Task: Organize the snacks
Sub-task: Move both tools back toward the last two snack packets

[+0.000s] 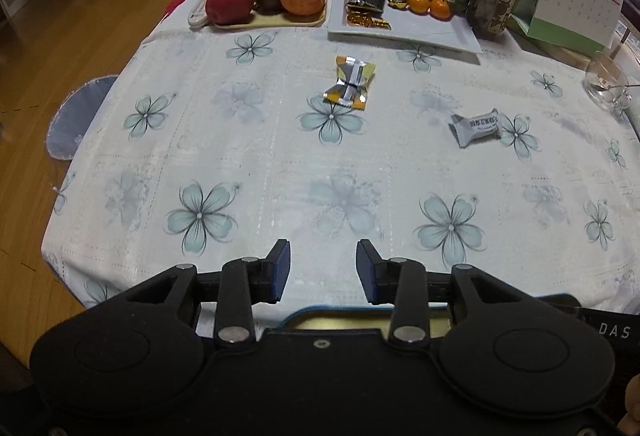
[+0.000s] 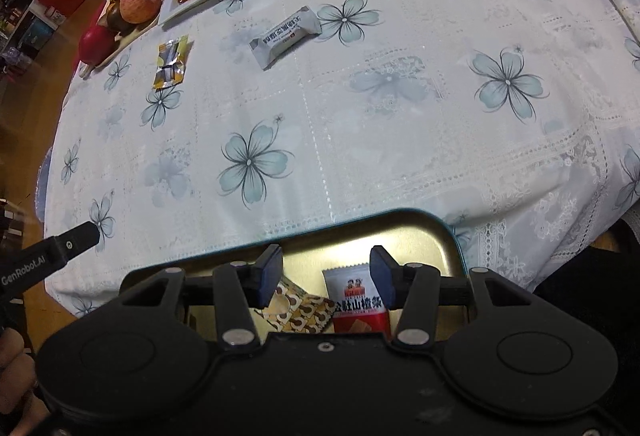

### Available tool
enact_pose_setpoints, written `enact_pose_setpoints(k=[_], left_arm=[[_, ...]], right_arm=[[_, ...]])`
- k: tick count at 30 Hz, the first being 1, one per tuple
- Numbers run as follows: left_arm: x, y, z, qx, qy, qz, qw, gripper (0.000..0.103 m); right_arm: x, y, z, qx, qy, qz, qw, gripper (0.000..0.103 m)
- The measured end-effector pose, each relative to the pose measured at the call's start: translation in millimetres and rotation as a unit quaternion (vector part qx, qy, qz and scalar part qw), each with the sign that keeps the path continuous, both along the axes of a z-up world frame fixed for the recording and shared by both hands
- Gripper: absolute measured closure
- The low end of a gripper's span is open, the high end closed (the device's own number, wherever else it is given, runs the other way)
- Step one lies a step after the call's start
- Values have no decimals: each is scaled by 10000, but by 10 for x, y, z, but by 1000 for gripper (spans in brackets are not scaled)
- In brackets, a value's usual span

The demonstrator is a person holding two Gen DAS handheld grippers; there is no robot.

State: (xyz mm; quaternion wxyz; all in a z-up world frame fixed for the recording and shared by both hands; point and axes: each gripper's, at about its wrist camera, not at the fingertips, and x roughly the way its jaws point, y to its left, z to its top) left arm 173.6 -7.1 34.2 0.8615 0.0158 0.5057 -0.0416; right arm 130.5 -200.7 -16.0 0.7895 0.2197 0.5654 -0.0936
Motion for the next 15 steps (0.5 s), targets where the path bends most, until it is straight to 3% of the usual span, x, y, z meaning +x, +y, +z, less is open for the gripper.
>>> enact_pose_setpoints(k=[7, 15], left_arm=[[592, -115, 117, 191, -327, 31, 9993, 56], [1066, -34, -19, 61, -157, 342, 9993, 56]], right_arm=[[567, -196, 181, -137, -122, -203, 9996, 52], [1377, -336, 173, -140, -319, -649, 9973, 52]])
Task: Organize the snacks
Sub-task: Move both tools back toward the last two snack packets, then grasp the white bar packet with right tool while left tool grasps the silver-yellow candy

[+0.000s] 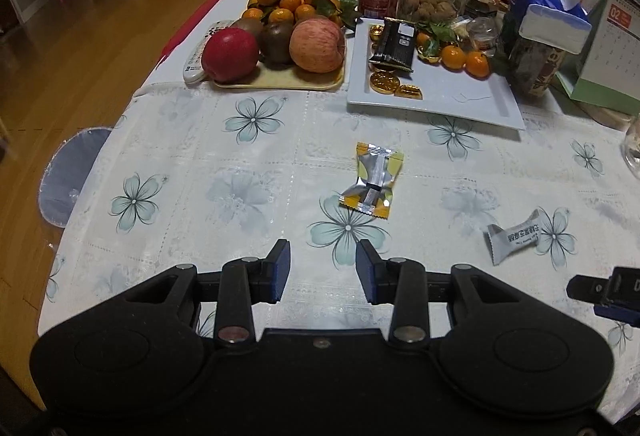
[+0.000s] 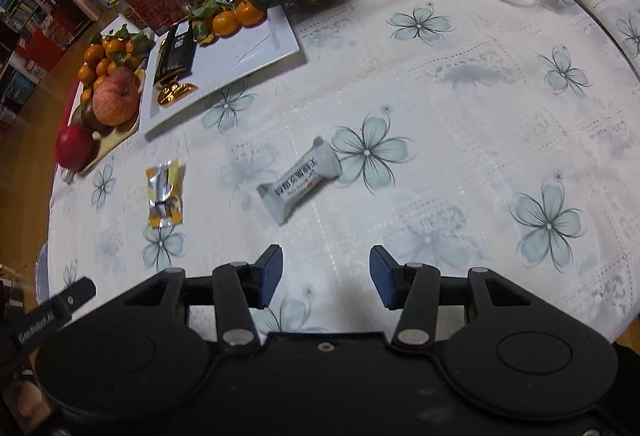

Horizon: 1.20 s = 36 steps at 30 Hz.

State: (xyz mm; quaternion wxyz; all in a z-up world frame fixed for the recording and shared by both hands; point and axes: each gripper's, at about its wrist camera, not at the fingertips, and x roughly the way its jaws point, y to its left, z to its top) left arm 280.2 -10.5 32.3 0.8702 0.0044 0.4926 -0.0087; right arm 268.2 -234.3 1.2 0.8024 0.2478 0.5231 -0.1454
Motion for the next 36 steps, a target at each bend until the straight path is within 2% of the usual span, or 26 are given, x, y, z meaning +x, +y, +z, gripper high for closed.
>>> enact_pose_setpoints(k=[4, 11, 16, 20, 22, 28, 36], left_arm=[[83, 97, 29, -433, 203, 106, 9988, 57], [119, 169, 95, -517, 149, 188, 9984, 57], [147, 175, 106, -648, 185, 167, 9976, 57], [156, 176, 116, -624, 149, 208, 9977, 57], [164, 184, 110, -666, 177, 211, 9974, 57], [182, 199, 67, -690, 261, 251, 9970, 57], [217, 151, -63, -632, 415, 275, 9968, 57]], right_arm=[[393, 4, -198, -27, 102, -209, 9997, 52], [797, -15, -633, 240, 403, -792, 9958, 53], [961, 86, -731, 108, 487, -736, 9960, 53], [1032, 159, -728, -88, 498, -609, 9969, 61], [1055, 181, -721, -170, 513, -463, 9975, 70], [918, 122, -639, -334, 517, -119, 9980, 72], [336, -29, -499, -472, 820, 303, 9950, 72]])
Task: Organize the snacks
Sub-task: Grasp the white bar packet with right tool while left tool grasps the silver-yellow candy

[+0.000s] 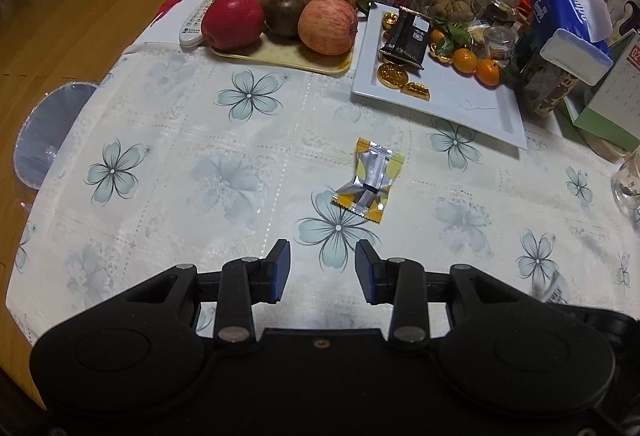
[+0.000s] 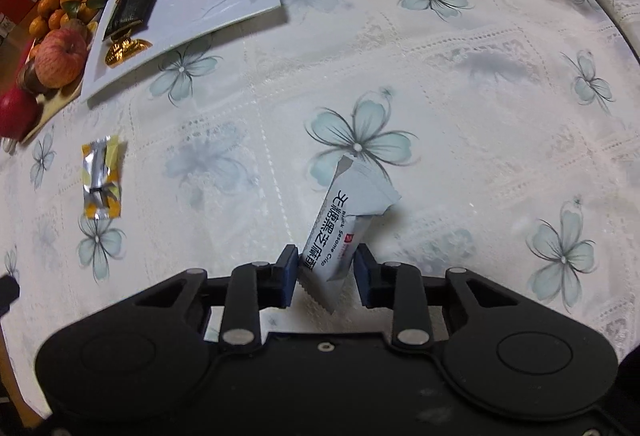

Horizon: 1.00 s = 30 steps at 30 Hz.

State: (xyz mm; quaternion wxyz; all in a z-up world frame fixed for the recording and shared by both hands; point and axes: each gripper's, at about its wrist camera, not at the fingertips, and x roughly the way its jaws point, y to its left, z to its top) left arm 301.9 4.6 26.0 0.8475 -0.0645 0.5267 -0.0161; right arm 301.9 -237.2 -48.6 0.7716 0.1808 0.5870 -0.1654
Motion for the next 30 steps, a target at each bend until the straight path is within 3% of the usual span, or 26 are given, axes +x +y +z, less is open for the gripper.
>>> enact_pose_setpoints(k=[7, 12, 17, 30], left_arm=[[-2, -94, -219, -126, 234, -114, 9996, 57], [-101, -206, -424, 115, 262, -259, 9993, 57], [-140, -357, -528, 386, 185, -627, 9971, 57], [674, -728, -519, 1162, -174, -595, 9913, 57]], right_arm=[[-430, 12, 89, 260, 127, 2, 9996, 72], [-416, 19, 150, 435, 376, 3, 9983, 72], [-446, -103, 380, 690, 118, -2, 9975, 72], [-422, -385, 419, 1195, 256, -292, 9921, 72]])
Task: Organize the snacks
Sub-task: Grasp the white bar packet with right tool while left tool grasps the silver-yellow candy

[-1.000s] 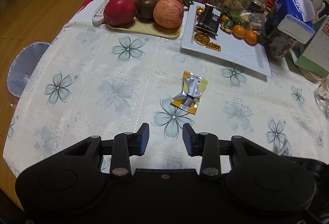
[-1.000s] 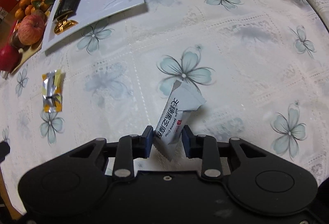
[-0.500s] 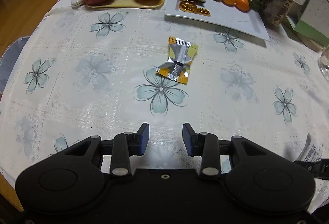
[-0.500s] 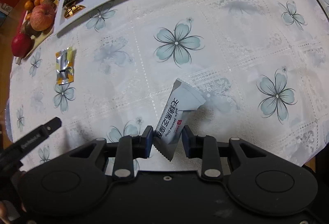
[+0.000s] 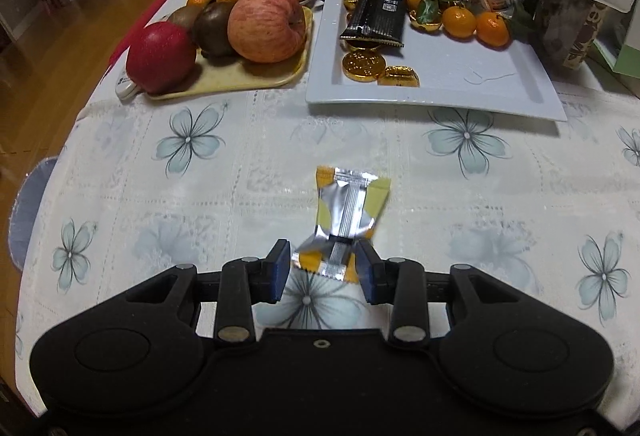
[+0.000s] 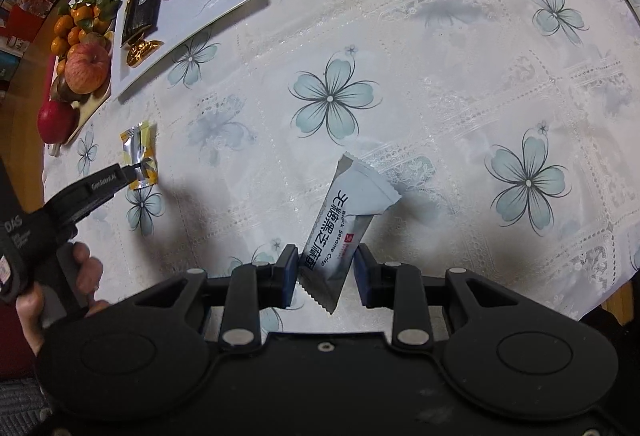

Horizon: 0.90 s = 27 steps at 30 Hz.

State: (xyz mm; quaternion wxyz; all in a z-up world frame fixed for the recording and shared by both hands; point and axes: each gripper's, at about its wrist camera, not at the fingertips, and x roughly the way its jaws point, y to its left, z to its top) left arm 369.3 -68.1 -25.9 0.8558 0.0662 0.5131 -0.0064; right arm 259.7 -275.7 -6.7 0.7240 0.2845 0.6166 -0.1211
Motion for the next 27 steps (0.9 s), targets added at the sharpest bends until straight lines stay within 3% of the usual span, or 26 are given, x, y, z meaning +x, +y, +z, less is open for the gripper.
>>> enact_pose_setpoints(k=[5, 12, 16, 27], left_arm=[[163, -150, -105, 61, 114, -330, 9994, 56], [258, -251, -218, 511, 17, -300, 9982, 53], [310, -153, -204, 299, 24, -139, 9995, 53], [405, -91, -295, 240, 170, 25, 9996, 51]], right_arm=[[51, -28, 5, 70, 20, -98, 9999, 71], [77, -62, -34, 122, 106, -165, 9997, 71], [97, -4, -57, 90, 127, -92, 9998, 71], [160, 130, -123, 71, 154, 132, 9998, 71]])
